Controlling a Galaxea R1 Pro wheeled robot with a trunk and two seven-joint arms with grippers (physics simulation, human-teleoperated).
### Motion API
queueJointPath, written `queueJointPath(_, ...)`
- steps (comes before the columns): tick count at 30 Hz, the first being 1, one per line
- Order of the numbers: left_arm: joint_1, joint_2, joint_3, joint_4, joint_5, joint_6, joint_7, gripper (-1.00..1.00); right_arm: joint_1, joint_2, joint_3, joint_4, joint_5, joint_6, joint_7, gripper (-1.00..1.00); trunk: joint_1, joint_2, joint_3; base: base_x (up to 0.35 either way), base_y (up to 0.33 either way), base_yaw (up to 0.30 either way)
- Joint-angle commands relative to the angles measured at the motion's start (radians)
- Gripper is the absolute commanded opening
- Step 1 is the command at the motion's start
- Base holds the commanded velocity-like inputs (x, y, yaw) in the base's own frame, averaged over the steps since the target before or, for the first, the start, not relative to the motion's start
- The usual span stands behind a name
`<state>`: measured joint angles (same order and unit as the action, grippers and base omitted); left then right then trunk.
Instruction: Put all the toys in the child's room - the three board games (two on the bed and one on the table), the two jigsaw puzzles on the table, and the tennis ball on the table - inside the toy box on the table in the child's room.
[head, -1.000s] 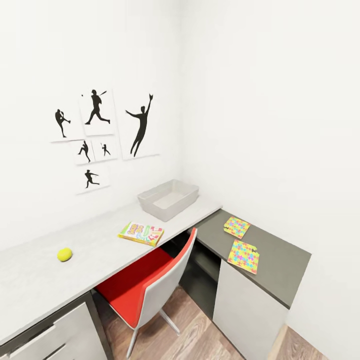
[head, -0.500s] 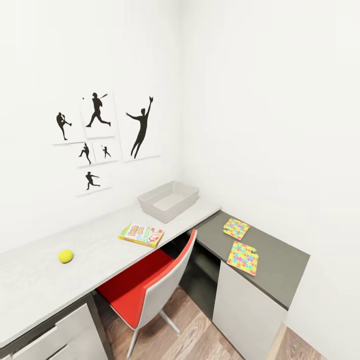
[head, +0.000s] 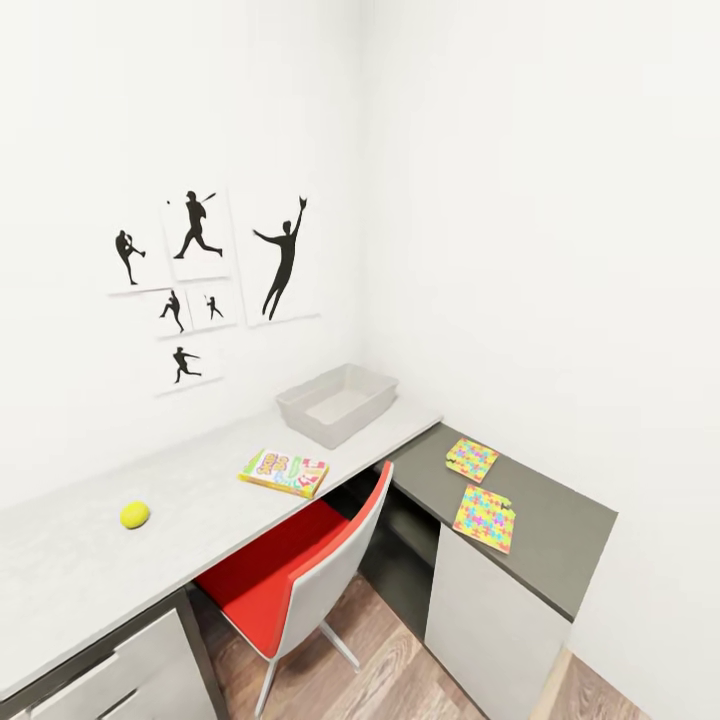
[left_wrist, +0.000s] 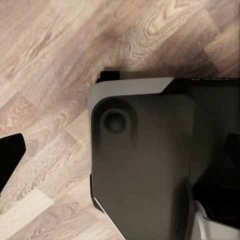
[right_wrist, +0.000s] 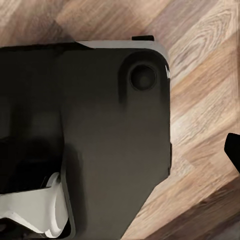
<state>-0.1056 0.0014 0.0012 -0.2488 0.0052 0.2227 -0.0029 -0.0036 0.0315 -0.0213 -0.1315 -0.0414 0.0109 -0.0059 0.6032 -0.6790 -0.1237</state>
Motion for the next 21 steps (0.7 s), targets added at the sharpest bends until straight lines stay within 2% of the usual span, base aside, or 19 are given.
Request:
queueJointPath(1, -0.005, 0.0, 0.0, -0.003, 0.001, 0.008, -0.002, 1.0, -0.002, -0.001, -0.005, -0.005, -0.014, 0.002, -0.001, 1.0, -0.004, 0.006, 0.002, 0.0, 0.0, 0.0)
queueJointPath(4, -0.025, 0.001, -0.001, -0.004, 0.002, 0.014, -0.004, 1.0, -0.014, -0.004, -0.011, -0.012, -0.04, 0.005, 0.0, 1.0, -0.015, 0.027, 0.011, 0.0, 0.0, 0.0)
queueJointPath(8, -0.061, 0.001, 0.0, -0.005, 0.004, 0.021, -0.007, 1.0, -0.064, -0.006, -0.016, -0.016, -0.072, 0.009, 0.001, 1.0, -0.031, 0.055, 0.023, 0.0, 0.0, 0.0)
queueJointPath(21, -0.118, 0.001, 0.002, -0.007, 0.007, 0.023, -0.02, 1.0, -0.089, -0.005, -0.022, -0.018, -0.084, 0.014, 0.006, 1.0, -0.08, 0.146, 0.064, 0.0, 0.0, 0.0)
